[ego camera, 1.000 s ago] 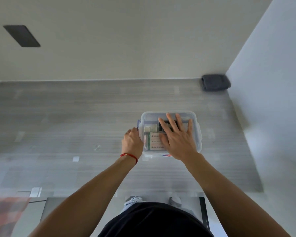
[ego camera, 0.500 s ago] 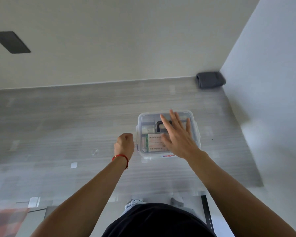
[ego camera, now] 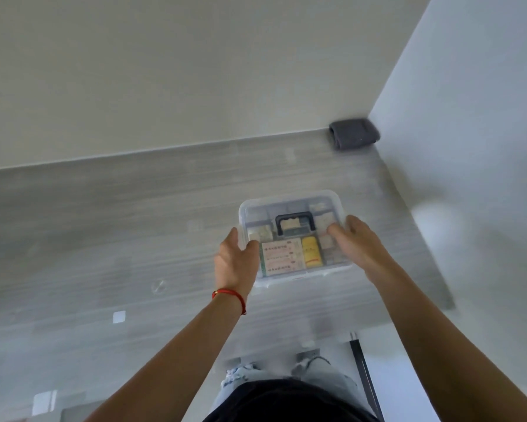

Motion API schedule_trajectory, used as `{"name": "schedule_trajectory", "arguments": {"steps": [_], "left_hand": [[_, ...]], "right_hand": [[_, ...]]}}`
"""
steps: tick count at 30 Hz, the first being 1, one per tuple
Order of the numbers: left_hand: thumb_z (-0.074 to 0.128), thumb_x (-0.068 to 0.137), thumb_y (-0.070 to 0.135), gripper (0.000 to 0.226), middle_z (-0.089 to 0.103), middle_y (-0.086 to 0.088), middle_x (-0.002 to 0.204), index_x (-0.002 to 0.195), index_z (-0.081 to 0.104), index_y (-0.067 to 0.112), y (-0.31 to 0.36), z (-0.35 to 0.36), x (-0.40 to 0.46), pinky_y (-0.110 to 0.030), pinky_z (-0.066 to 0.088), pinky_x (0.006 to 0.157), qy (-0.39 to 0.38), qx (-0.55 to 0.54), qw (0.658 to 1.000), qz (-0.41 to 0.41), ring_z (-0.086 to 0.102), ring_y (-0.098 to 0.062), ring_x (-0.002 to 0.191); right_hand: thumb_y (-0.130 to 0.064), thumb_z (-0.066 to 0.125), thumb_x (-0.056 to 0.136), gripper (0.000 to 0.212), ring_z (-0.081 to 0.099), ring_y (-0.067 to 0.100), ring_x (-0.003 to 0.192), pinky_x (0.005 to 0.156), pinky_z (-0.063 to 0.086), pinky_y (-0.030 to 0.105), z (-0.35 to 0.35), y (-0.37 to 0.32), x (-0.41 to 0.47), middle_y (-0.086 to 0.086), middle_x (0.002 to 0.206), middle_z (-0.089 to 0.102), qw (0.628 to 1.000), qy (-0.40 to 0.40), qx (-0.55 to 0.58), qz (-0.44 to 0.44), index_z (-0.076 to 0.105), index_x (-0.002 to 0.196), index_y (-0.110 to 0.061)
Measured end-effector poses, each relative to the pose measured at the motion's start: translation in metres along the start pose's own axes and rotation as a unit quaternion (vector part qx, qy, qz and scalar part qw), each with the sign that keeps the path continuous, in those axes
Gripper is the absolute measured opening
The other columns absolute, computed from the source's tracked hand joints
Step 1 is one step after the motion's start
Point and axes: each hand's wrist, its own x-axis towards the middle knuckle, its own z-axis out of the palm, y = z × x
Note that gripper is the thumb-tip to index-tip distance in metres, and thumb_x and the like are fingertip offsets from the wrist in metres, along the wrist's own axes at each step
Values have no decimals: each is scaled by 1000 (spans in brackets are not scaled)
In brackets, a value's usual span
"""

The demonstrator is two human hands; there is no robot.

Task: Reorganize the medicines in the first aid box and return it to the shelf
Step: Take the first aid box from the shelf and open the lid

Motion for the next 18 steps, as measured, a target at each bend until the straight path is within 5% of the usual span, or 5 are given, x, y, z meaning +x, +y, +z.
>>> {"name": "schedule_trajectory", "arguments": {"steps": [3,6,11,14,18], "left_hand": [[50,82,14,15,57,16,55,77,51,28,9,-10,-4,-11,30,35,-7,4,999,52,50,-1,44],[48,77,16,7,55,19,59,76,53,22,22,-21,6,-15,36,45,-21,-27,997,68,46,-2,49],[50,77,25,41,69,-10,85,109,65,5,53,-31,53,-28,48,63,39,-45,997,51,61,-19,69],[51,81,15,16,54,-12,77,81,55,0,68,-30,90,-34,40,61,68,-3,997,47,46,-28,68],[45,96,14,27,57,-3,64,70,52,13,83,-23,134,-22,45,57,104,74,992,15,52,-26,68]], "right_hand": [[-51,49,82,32,63,33,99,70,41,35,-13,-9,-3,7,98,66,999,35,-19,-27,58,86,-20],[-53,47,78,32,61,29,88,61,38,32,-28,-25,2,0,82,60,997,58,-14,-57,50,74,-21],[-49,54,75,45,73,32,87,89,59,57,-47,-67,40,11,85,74,995,40,58,-67,66,92,-10],[-44,59,78,25,74,27,85,90,60,52,-48,-86,70,6,85,73,993,26,79,-81,63,82,-20],[-28,63,85,14,65,24,64,79,64,47,-44,-107,118,9,79,60,982,-5,184,-48,63,83,-14]]}}
